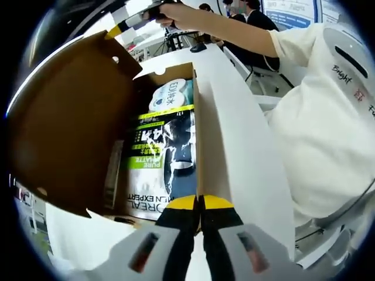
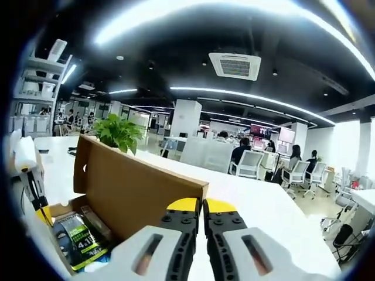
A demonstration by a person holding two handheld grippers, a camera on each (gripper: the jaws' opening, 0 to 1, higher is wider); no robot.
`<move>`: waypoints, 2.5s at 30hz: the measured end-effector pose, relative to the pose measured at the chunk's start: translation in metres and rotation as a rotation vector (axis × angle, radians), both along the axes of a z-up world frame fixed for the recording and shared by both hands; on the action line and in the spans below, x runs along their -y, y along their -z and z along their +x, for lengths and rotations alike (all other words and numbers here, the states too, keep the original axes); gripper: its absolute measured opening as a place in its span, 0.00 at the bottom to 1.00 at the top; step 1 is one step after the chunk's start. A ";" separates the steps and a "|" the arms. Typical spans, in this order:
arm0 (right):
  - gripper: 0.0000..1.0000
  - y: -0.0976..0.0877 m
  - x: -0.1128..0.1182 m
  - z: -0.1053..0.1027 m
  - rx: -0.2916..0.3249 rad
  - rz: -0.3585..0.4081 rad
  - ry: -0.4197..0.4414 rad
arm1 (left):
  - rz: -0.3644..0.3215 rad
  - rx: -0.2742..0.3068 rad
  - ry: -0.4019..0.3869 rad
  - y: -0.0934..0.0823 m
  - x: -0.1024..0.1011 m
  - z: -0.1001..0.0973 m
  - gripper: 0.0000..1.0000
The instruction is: Operate the shoe box by opening the lid, removing the specified soft item, and placing it in the target area until the item is outside and the box remains undamaged.
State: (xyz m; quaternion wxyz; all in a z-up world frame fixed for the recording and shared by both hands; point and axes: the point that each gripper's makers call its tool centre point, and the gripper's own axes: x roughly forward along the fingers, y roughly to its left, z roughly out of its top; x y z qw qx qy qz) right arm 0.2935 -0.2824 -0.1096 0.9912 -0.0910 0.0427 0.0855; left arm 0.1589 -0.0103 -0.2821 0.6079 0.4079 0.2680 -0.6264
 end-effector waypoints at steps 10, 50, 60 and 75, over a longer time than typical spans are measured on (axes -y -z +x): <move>0.01 0.003 0.001 0.017 -0.074 -0.045 0.006 | 0.002 0.002 0.008 0.000 0.000 -0.001 0.01; 0.00 0.053 0.012 0.095 -0.237 0.079 0.172 | -0.005 0.034 0.020 0.001 0.000 0.000 0.02; 0.00 0.078 0.013 0.111 -0.371 0.071 0.187 | -0.028 0.024 0.014 0.001 0.000 0.001 0.02; 0.00 0.108 0.016 0.121 -0.468 0.118 0.222 | -0.032 0.021 0.014 0.001 0.000 0.001 0.02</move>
